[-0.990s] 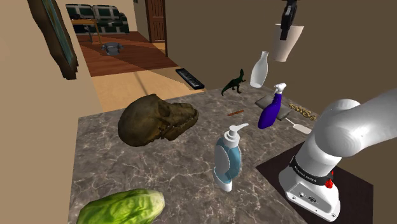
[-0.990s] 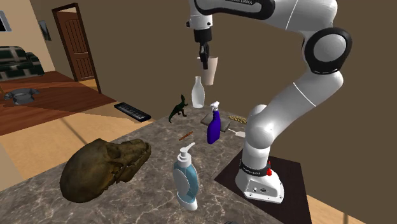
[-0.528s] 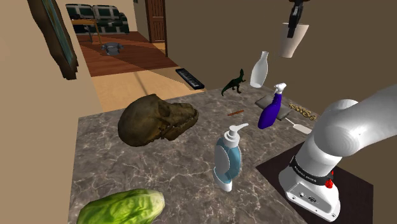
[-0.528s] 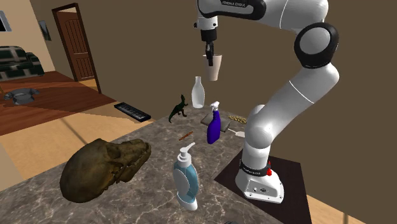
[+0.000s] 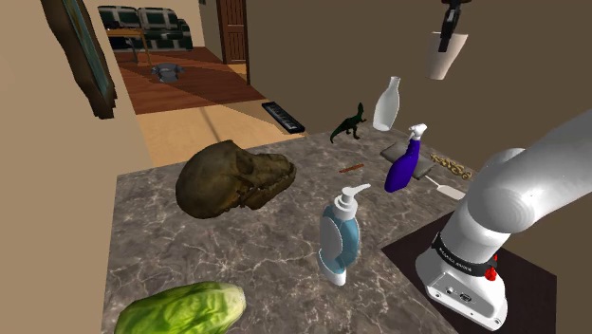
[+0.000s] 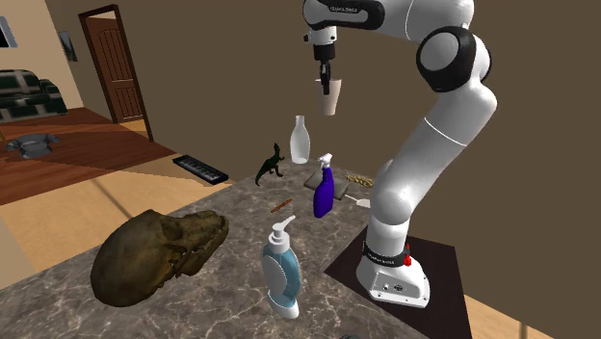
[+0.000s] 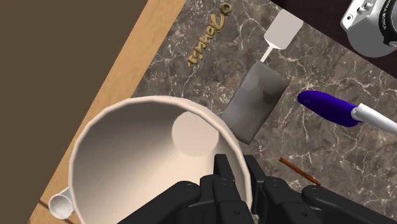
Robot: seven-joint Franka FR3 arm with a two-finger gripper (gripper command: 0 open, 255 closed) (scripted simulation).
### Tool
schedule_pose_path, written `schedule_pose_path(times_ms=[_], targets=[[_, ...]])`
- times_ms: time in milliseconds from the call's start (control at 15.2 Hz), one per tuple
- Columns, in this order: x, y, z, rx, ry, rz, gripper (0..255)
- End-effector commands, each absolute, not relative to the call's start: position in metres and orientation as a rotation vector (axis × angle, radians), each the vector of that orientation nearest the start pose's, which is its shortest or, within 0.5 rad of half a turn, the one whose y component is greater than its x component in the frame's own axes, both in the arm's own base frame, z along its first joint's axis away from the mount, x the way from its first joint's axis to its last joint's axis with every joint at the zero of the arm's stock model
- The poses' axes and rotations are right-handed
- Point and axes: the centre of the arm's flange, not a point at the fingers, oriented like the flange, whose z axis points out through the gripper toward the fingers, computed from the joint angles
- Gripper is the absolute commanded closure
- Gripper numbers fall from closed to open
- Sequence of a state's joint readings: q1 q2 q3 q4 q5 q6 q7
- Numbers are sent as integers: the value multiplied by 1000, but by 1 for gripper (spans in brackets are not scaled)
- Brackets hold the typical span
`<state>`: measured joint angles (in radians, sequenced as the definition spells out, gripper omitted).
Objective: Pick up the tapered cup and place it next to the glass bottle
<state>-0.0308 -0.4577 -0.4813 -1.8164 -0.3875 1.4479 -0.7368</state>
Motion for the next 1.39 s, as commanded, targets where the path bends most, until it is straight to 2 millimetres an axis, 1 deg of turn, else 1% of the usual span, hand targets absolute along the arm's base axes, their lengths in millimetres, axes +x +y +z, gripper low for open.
schedule_pose_path(times_ms=[0, 462, 1320], targets=[[311, -316, 688, -3290, -347, 117, 255], [318, -410, 688, -3290, -347, 117, 255], [318, -410, 619, -3290, -347, 117, 255]])
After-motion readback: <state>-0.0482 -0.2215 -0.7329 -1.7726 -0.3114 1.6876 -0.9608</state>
